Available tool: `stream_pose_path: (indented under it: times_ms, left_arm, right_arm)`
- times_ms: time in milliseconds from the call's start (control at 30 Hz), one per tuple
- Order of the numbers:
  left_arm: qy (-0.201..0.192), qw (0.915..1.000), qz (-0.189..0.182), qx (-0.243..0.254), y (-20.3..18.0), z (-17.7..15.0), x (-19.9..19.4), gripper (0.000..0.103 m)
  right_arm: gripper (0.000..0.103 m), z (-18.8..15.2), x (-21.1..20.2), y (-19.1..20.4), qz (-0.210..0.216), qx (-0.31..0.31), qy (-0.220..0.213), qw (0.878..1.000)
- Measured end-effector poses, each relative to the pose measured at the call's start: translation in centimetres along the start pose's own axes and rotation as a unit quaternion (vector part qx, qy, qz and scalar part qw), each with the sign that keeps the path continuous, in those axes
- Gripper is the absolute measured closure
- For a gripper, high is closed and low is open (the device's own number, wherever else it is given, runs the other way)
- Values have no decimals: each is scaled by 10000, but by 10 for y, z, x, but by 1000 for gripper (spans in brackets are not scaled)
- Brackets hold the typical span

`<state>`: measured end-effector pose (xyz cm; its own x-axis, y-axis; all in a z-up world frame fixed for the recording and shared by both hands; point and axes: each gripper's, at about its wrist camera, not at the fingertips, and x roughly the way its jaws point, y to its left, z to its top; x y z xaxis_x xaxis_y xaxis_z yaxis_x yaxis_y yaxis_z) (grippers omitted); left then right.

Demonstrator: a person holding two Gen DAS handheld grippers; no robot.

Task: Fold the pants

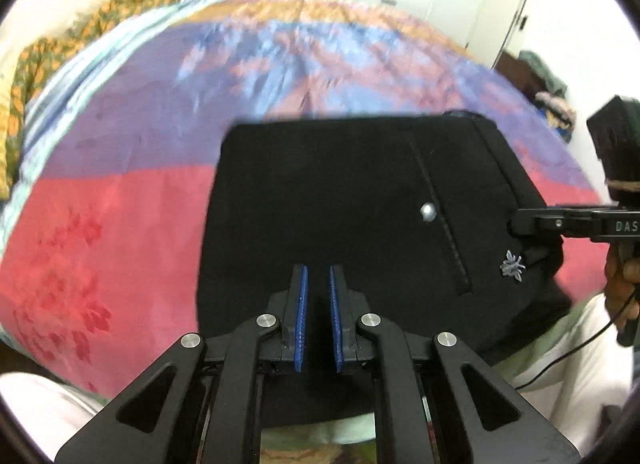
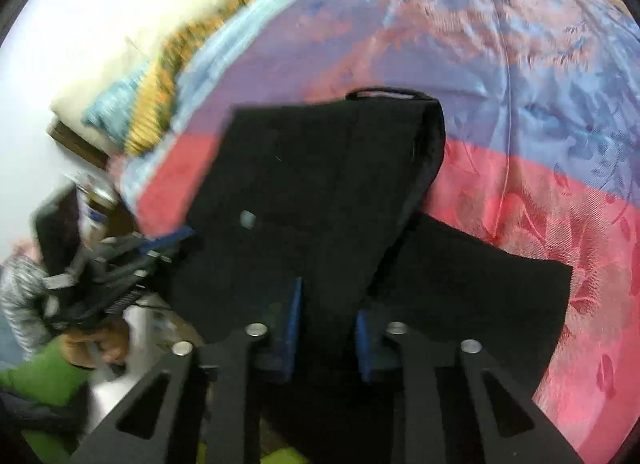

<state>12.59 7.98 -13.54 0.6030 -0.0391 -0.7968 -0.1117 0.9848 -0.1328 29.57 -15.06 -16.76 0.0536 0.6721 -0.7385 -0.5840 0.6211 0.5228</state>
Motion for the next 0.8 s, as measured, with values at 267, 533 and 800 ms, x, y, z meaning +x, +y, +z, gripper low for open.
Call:
stream_pose_path:
  times_ms: [267,533,800]
  left_arm:
    - [-137,9993,-266,237,-43,18,-34,85]
    - [575,9962,498,422,-40,-17,16,85]
    - [591,9933,915,390,-35,-5,18,75]
  right_arm:
    - [84,-52,-106,-11,666,635,-957,9911]
    - [46,-118,-82,-69,-813,1404,-451,9857]
    - [44,-38,-121,22,-1264,-577,-1492,9790]
